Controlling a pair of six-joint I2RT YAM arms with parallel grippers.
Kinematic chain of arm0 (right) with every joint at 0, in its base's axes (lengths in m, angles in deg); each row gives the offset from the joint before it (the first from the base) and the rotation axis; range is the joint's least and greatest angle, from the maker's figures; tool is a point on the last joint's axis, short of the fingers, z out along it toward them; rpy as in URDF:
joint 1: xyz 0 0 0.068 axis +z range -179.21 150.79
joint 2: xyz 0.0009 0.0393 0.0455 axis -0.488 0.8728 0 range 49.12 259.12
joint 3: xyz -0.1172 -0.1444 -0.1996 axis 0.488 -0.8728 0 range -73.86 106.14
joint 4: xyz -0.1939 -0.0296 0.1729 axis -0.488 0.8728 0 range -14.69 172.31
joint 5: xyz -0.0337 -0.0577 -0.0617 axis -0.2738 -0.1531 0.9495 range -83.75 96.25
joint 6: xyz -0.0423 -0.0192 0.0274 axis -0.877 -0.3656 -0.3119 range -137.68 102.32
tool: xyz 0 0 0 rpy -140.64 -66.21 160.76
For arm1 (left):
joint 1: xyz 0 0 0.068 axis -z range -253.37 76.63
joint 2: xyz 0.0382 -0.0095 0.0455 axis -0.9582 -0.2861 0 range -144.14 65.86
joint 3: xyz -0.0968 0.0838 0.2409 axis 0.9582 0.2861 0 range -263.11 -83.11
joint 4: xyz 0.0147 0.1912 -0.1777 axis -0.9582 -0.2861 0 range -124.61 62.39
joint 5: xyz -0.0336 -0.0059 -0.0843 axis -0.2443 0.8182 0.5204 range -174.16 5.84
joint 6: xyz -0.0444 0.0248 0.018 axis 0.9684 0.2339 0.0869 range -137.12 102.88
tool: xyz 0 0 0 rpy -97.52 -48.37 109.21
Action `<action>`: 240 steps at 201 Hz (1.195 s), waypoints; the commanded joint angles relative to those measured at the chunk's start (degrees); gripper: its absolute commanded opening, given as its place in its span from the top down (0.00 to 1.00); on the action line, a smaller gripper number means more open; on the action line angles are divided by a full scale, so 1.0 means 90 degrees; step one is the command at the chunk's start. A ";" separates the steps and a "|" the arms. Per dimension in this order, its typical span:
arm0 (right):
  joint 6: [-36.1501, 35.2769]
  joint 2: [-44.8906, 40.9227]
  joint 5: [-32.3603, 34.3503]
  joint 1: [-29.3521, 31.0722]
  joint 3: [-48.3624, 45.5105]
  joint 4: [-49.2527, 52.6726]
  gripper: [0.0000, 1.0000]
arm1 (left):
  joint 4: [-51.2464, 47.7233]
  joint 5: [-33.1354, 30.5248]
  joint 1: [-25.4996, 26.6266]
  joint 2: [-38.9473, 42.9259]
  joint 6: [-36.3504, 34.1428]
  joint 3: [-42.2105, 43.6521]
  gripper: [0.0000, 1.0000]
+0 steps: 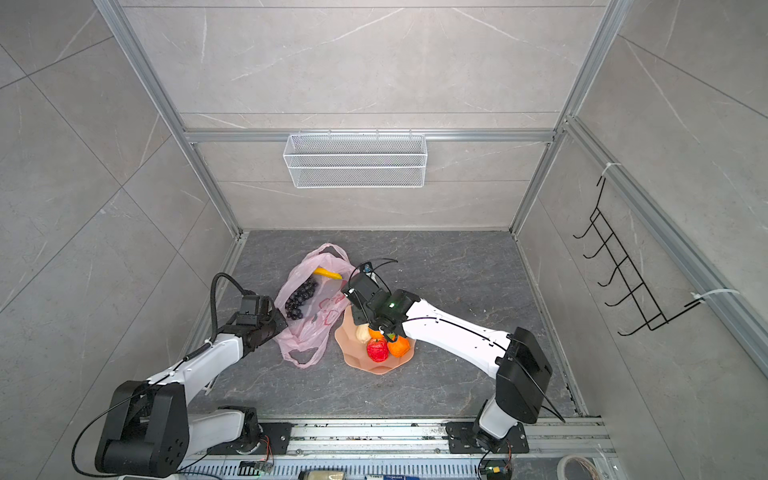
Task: Take the fake fruits out of the plastic bag
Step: 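Lower the orange into the pink bowl and open the right gripper, then move the right gripper back into the bag toward the grapes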
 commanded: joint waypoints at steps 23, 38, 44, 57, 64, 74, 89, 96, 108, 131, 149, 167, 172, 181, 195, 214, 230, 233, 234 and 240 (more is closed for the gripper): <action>-0.0566 0.1590 -0.0903 0.0047 0.1641 -0.0025 0.55 | -0.0482 -0.0920 -0.0023 0.0506 -0.0041 -0.0224 1.00; -0.0627 0.2264 -0.1274 0.0073 0.2313 0.0029 0.55 | -0.0536 -0.1014 -0.0161 0.0715 0.0043 -0.0129 1.00; -0.0627 0.2480 -0.1337 0.0083 0.2575 0.0085 0.55 | -0.0583 -0.1082 -0.0210 0.0781 0.0094 -0.0106 1.00; -0.0627 0.3050 -0.1476 0.0115 0.3173 0.0313 0.55 | -0.0751 -0.1293 -0.0308 0.0902 0.0218 -0.0068 1.00; -0.0646 0.3320 -0.1554 0.0140 0.3470 0.0419 0.55 | -0.0836 -0.1389 -0.0368 0.0958 0.0285 -0.0063 1.00; -0.0678 0.3699 -0.1612 0.0173 0.3862 0.0560 0.55 | -0.0929 -0.1493 -0.0437 0.1016 0.0403 -0.0025 1.00; -0.0685 0.4265 -0.1666 0.0193 0.4475 0.0875 0.55 | -0.1052 -0.1611 -0.0553 0.1072 0.0540 0.0011 1.00; -0.0711 0.4496 -0.1667 0.0189 0.4753 0.1021 0.55 | -0.1061 -0.1606 -0.0569 0.1078 0.0546 0.0020 1.00; -0.0748 0.4794 -0.1510 0.0187 0.5114 0.1170 0.55 | -0.0937 -0.1404 -0.0569 0.1068 0.0402 0.0031 1.00; -0.0973 0.5188 -0.1018 0.0168 0.5577 0.1217 0.54 | -0.0780 -0.1118 -0.0557 0.0897 0.0247 -0.0017 1.00; -0.1275 0.5519 -0.0635 0.0152 0.6047 0.1280 0.54 | -0.0687 -0.0817 -0.0551 0.0668 0.0102 -0.0105 1.00; -0.1470 0.5977 -0.0279 0.0090 0.6688 0.1483 0.54 | -0.0553 -0.0555 -0.0469 0.0448 -0.0044 -0.0185 1.00; -0.1500 0.6131 -0.0206 0.0056 0.6903 0.1548 0.54 | -0.0510 -0.0493 -0.0433 0.0377 -0.0112 -0.0200 1.00; -0.1506 0.6360 -0.0150 0.0003 0.7271 0.1738 0.54 | -0.0509 -0.0460 -0.0347 0.0240 -0.0176 -0.0286 1.00; -0.1543 0.6652 -0.0123 -0.0040 0.7750 0.1991 0.53 | -0.0534 -0.0482 -0.0185 0.0022 -0.0257 -0.0409 1.00; -0.1546 0.6800 0.0088 -0.0050 0.7841 0.2013 0.46 | -0.0637 -0.0593 -0.0018 -0.0254 -0.0298 -0.0583 1.00; -0.1516 0.6820 0.0242 -0.0124 0.7851 0.1984 0.42 | -0.0733 -0.0646 0.0025 -0.0437 -0.0263 -0.0691 1.00; -0.1516 0.6812 0.0264 -0.0142 0.7842 0.1963 0.42 | -0.0741 -0.0653 0.0025 -0.0460 -0.0241 -0.0699 1.00; -0.1516 0.6813 0.0273 -0.0145 0.7839 0.1962 0.41 | -0.0743 -0.0660 0.0025 -0.0472 -0.0235 -0.0700 1.00; -0.1533 0.6798 0.0311 -0.0171 0.7816 0.1901 0.40 | -0.0775 -0.0686 0.0025 -0.0510 -0.0194 -0.0713 1.00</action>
